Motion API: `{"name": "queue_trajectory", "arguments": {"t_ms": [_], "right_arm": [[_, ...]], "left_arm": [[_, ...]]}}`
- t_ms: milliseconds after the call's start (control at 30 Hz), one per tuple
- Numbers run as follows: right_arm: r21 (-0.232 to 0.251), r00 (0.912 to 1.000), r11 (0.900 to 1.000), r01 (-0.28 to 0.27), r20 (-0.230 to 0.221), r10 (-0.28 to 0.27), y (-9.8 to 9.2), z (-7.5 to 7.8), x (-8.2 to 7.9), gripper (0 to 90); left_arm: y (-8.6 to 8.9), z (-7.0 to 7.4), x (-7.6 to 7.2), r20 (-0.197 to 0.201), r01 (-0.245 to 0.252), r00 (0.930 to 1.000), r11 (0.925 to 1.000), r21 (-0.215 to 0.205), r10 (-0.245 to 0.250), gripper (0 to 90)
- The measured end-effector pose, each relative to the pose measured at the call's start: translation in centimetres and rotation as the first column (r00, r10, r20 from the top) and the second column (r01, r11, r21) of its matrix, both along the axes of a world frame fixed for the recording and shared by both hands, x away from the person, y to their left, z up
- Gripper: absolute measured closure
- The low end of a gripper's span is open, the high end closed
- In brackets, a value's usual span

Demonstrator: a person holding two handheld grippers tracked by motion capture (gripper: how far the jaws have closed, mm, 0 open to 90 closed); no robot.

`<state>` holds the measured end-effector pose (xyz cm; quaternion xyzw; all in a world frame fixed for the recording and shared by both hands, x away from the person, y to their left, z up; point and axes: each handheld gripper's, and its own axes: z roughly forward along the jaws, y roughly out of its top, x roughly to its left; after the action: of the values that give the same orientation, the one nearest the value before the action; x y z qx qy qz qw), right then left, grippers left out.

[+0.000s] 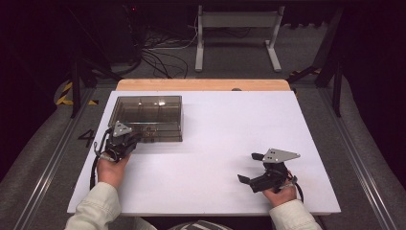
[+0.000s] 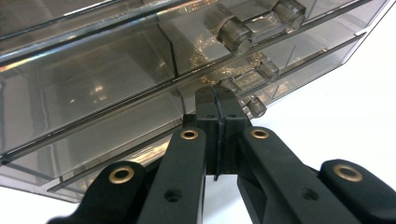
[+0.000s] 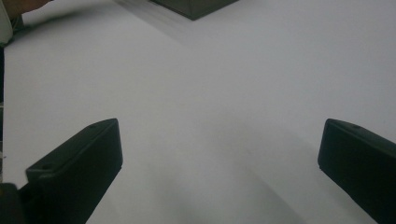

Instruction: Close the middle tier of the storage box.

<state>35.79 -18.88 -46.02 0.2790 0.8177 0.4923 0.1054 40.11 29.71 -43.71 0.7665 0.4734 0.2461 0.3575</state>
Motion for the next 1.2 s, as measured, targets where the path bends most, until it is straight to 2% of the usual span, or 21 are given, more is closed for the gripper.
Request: {"name": "queue_trajectory", "arguments": {"t_ms": [233,400,533,600,867,900,933,1067,1200], "right_arm": [[0.003,1.0000,1.000,0.002,-0.001,-0.002,0.0,0.0,0.0,0.6],[0.004,1.0000,1.000,0.001,0.001,-0.001,-0.1,0.0,0.0,0.6],[0.005,1.0000,1.000,0.001,0.004,-0.001,-0.1,0.1,-0.1,0.6],[0.006,1.0000,1.000,0.003,0.005,-0.003,-0.1,0.1,-0.1,0.6],[0.009,1.0000,1.000,0.003,0.007,-0.003,-0.1,0.1,-0.2,0.6],[0.010,1.0000,1.000,0.004,0.007,-0.004,-0.2,0.1,-0.2,0.6],[0.011,1.0000,1.000,0.003,0.007,-0.003,-0.2,0.1,-0.1,0.6],[0.012,1.0000,1.000,0.001,0.008,-0.001,-0.1,0.1,-0.1,0.6],[0.013,1.0000,1.000,0.000,0.009,0.000,-0.1,0.1,-0.1,0.6]], "left_arm": [[0.4,0.8,-0.7,-0.012,0.011,0.9999,0.9998,-0.015,-0.011,89.6],[0.5,1.6,-1.6,0.001,0.030,0.9995,0.9989,-0.035,-0.030,84.2],[0.3,2.5,-2.3,0.003,0.070,0.9975,0.9960,-0.055,-0.070,76.3],[0.1,2.8,-2.5,0.009,0.089,0.9960,0.9943,-0.058,-0.089,72.0],[-0.8,4.0,-3.6,0.031,0.143,0.9895,0.9879,-0.061,-0.141,64.5],[-0.9,4.1,-3.8,0.026,0.150,0.9886,0.9859,-0.074,-0.148,63.5],[-0.9,4.2,-3.8,0.034,0.158,0.9872,0.9852,-0.067,-0.156,62.1],[-1.4,4.5,-4.3,0.048,0.203,0.9787,0.9756,-0.084,-0.200,56.2],[-1.9,4.4,-4.7,0.054,0.268,0.9633,0.9534,-0.139,-0.263,45.6]]}}
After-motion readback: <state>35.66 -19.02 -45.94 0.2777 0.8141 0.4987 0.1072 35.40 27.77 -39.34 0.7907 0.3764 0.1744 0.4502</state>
